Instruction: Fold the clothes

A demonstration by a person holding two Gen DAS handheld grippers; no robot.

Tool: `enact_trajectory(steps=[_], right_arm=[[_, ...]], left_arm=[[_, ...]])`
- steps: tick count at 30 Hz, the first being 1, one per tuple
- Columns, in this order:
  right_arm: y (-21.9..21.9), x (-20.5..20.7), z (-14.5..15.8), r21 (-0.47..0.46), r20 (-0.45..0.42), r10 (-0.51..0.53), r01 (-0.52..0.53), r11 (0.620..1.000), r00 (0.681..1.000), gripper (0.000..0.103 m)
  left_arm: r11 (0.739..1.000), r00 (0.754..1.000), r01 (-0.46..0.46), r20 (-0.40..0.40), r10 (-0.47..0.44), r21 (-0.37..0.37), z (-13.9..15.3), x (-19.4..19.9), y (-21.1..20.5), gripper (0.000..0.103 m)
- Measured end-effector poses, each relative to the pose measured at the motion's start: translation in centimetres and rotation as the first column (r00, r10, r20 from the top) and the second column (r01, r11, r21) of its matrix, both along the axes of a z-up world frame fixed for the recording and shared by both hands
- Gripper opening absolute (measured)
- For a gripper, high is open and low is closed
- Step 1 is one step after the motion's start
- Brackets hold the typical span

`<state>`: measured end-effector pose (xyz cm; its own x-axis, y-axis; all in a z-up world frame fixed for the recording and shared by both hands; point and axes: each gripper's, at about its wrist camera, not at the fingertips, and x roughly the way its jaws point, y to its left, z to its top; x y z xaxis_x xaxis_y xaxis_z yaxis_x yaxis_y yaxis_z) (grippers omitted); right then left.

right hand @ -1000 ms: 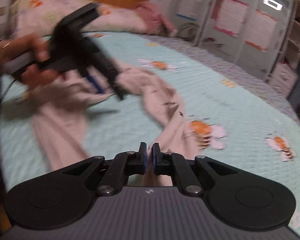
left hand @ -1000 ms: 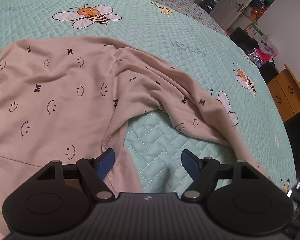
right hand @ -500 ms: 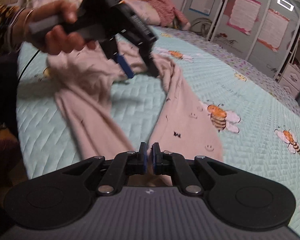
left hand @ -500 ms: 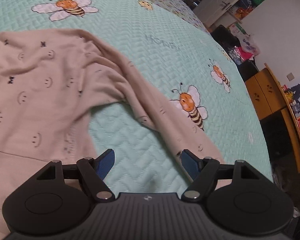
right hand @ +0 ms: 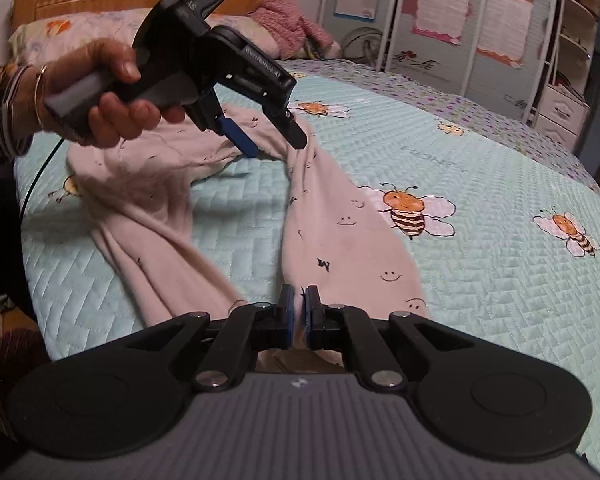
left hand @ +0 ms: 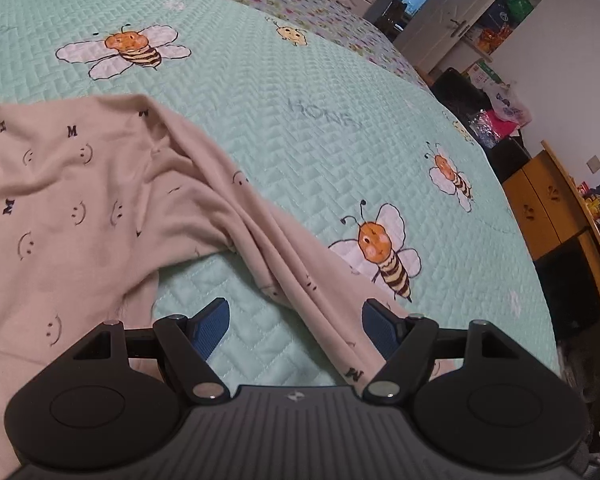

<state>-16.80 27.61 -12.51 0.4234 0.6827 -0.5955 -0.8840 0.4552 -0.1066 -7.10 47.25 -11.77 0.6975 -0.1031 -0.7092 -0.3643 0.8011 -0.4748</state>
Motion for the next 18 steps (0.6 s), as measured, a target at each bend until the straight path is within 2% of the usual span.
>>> enact_trajectory(steps=[2,4,6,7,10,11,14,18], right_arm=[[-0.1,0.0,0.0,0.001,0.002,-0.003,0.003,1.000,1.000,0.006],[0.0,-0.2,0.0,-0.004,0.004,-0.001,0.001,1.000,1.000,0.006],[-0.1,-0.2,-0.1,-0.005,0.011,-0.005,0.005,1.000,1.000,0.007],[-0.1,-0.1,-0.1,-0.006,0.014,-0.011,0.012,1.000,1.000,0.007],[-0.3,0.3,-0.1,-0.009,0.029,-0.044,0.044,0.999,0.999,0.007],[-0.3,0.5,-0.2,-0.009,0.032,-0.056,0.056,0.998,0.998,0.007],[-0.4,0.8,-0.3,-0.010,0.035,-0.079,0.080,0.997,0.996,0.007],[-0.6,1.0,-0.5,-0.015,0.042,-0.100,0.101,0.995,0.994,0.011]], left_arm=[[1.000,1.000,-0.009,0.004,0.009,-0.008,-0.4,0.3,0.1,0.071],[1.000,1.000,-0.015,0.000,0.015,-0.016,-0.9,0.7,0.2,0.055],[0.999,1.000,-0.007,-0.014,0.006,-0.035,-1.5,1.1,0.3,0.015],[0.999,1.000,-0.006,-0.019,0.005,-0.046,-1.8,1.1,0.3,0.011],[1.000,1.000,-0.002,0.028,0.003,-0.030,-1.5,0.3,0.1,0.006],[1.000,0.999,-0.001,0.046,0.002,-0.019,-1.2,0.1,0.0,0.000],[1.000,0.997,-0.018,0.076,0.018,0.005,-0.5,-0.1,0.2,0.000],[0.999,0.994,-0.043,0.098,0.044,-0.011,-0.2,-0.5,0.9,0.000]])
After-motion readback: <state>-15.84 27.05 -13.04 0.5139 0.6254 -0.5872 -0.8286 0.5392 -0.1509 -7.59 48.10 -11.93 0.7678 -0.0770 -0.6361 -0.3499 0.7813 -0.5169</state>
